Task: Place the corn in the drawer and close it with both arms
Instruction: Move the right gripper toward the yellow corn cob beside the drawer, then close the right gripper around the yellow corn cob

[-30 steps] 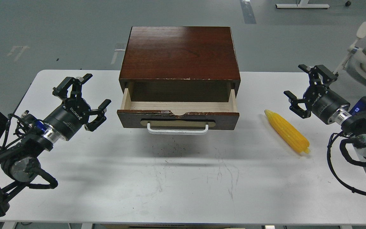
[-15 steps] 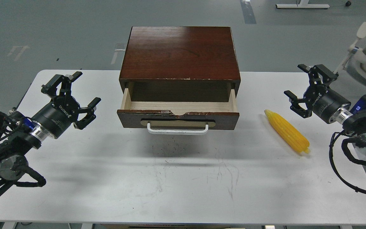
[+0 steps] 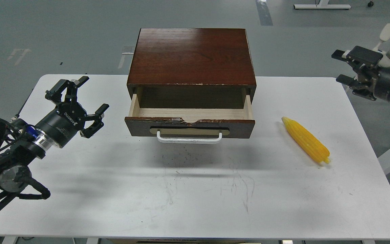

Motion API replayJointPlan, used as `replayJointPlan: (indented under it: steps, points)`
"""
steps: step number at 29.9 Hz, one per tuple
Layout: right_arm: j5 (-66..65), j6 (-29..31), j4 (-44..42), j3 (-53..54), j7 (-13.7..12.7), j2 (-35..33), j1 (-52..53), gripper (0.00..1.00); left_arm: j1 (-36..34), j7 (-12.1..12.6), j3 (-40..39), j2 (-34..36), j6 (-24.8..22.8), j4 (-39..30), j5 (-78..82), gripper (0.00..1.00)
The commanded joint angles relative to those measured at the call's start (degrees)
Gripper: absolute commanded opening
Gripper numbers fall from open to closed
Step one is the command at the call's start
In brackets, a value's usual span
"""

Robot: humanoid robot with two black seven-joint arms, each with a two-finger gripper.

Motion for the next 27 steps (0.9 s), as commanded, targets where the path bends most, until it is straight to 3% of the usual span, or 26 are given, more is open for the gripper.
replayJointPlan:
  steps: [1, 3, 9, 27]
  points:
    - [-9.55, -1.37, 0.07, -1.8, -0.02, -0.09, -0.98, 1.0, 0.16, -0.02, 0.07, -0.76, 0.12, 0.0, 0.06, 1.0]
    - [-15.08, -7.33, 0.25, -6.0, -0.02, 0.35, -1.86, 1.0, 0.16, -0.02, -0.02, -0.85, -0.05, 0.0, 0.06, 1.0]
    - [-20.72, -16.84, 0.34, -15.94, -0.02, 2.8, -1.95, 1.0, 0.16, -0.02, -0.02, -1.29, 0.03, -0.26, 0.06, 1.0]
    - [-23.02, -21.25, -5.73, -24.39, -0.02, 13.53, -1.42, 0.99, 0.25, -0.02, -0.02, -2.08, -0.06, -0.26, 0.15, 1.0]
